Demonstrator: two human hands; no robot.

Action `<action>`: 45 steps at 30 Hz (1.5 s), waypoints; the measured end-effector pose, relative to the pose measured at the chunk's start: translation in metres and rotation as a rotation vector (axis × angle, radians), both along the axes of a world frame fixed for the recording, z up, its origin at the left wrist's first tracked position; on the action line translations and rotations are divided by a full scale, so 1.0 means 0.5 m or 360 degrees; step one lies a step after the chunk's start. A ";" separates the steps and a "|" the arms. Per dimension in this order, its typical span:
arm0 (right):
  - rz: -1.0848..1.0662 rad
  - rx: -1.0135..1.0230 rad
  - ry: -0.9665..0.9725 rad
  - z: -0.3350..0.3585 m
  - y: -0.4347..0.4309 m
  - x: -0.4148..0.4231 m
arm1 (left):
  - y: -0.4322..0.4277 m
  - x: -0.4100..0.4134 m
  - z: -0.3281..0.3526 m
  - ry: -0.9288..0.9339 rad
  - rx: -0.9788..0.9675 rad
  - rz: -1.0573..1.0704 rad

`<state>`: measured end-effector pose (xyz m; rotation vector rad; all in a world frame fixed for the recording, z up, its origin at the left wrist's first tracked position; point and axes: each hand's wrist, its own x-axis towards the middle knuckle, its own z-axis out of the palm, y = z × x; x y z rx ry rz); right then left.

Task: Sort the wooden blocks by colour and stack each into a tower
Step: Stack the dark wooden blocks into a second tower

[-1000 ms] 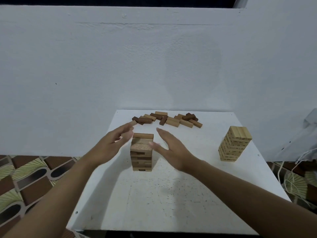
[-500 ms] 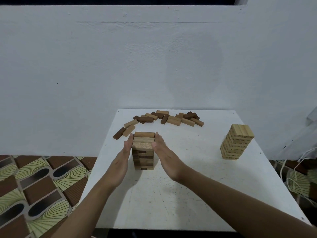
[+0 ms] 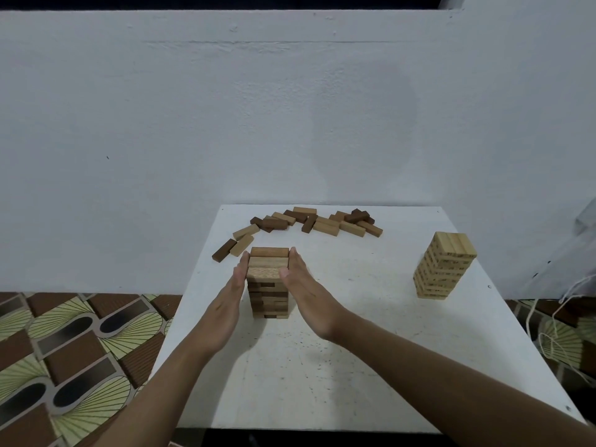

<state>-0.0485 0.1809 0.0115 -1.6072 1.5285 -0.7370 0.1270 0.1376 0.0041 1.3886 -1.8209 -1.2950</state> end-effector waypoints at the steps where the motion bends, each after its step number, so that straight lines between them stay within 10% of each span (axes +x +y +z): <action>1: 0.0025 0.0020 0.0078 -0.001 -0.003 0.000 | 0.002 0.000 0.002 -0.0030 0.0015 0.0007; 10: -0.0048 -0.0017 -0.0085 0.005 0.002 -0.001 | 0.006 0.006 0.009 -0.0017 -0.0065 -0.0044; 23: -0.0620 -0.0435 -0.0100 0.056 0.005 -0.125 | -0.004 -0.050 0.158 0.0285 -0.0945 0.0053; 45: -0.0344 -0.0413 0.0604 0.240 -0.053 -0.515 | -0.126 -0.418 0.156 0.0030 -0.0441 0.0071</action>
